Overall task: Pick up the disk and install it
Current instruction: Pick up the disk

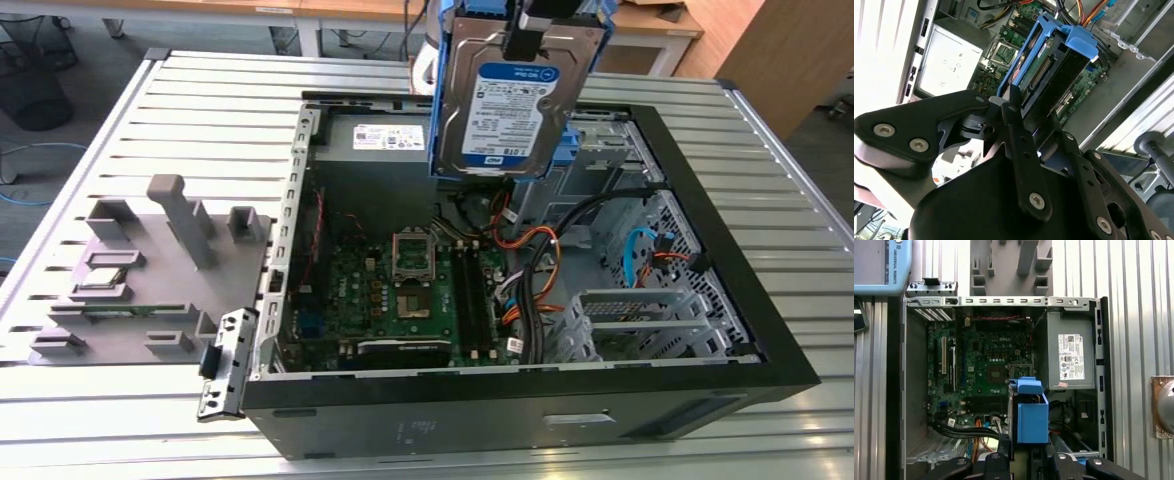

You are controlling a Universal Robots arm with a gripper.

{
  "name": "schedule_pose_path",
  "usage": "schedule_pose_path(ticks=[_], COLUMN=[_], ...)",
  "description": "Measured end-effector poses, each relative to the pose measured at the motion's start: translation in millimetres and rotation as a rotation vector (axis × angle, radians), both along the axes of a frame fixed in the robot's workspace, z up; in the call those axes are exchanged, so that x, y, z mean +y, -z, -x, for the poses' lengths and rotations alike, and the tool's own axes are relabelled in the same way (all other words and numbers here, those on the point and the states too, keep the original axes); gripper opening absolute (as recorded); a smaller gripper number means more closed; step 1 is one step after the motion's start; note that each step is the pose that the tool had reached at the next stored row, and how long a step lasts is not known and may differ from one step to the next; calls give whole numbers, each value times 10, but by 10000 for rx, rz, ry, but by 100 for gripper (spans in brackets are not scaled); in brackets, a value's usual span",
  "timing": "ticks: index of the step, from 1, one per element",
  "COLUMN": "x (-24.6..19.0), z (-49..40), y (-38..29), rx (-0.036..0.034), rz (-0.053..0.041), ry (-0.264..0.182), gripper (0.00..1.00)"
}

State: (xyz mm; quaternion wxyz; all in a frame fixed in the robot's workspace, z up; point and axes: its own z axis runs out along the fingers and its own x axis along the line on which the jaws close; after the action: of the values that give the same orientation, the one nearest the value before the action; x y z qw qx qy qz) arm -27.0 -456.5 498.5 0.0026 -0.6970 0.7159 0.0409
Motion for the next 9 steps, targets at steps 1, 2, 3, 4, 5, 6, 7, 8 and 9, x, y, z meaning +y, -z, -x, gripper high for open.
schedule_pose_path(ticks=[1, 2, 3, 4, 5, 6, 7, 8, 9], x=[-1, -3, -7, -12, -17, -24, -30, -38, -45], z=[-19, -37, -52, -64, -76, -86, -95, -103, -112], y=[0, 0, 0, 0, 0, 0, 0, 0, 0], rx=[2, 5, 6, 6, 7, 7, 7, 7, 7], rz=[2, 3, 4, 3, 4, 5, 4, 5, 5], ry=[9, 18, 28, 37, 47, 56, 66, 75, 86], gripper=[35, 35, 35, 35, 35, 35, 35, 35, 35])
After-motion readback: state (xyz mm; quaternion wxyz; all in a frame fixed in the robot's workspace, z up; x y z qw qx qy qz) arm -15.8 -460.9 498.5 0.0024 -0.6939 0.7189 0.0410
